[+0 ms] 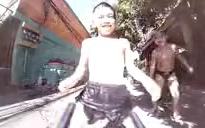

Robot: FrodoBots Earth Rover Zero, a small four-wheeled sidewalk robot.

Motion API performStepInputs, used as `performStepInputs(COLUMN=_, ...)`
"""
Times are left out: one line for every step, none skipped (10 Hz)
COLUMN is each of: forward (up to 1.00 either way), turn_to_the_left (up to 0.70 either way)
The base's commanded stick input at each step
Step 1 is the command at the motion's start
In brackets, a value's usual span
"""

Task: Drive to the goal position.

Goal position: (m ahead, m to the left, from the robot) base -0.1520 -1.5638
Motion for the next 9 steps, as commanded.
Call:
performStepInputs(forward=0.00, turn_to_the_left=0.12)
performStepInputs(forward=0.00, turn_to_the_left=0.37)
performStepInputs(forward=0.00, turn_to_the_left=0.39)
performStepInputs(forward=0.00, turn_to_the_left=0.31)
performStepInputs(forward=0.00, turn_to_the_left=0.23)
performStepInputs(forward=0.00, turn_to_the_left=0.15)
performStepInputs(forward=0.00, turn_to_the_left=0.21)
performStepInputs(forward=0.00, turn_to_the_left=0.20)
performStepInputs(forward=0.00, turn_to_the_left=0.19)
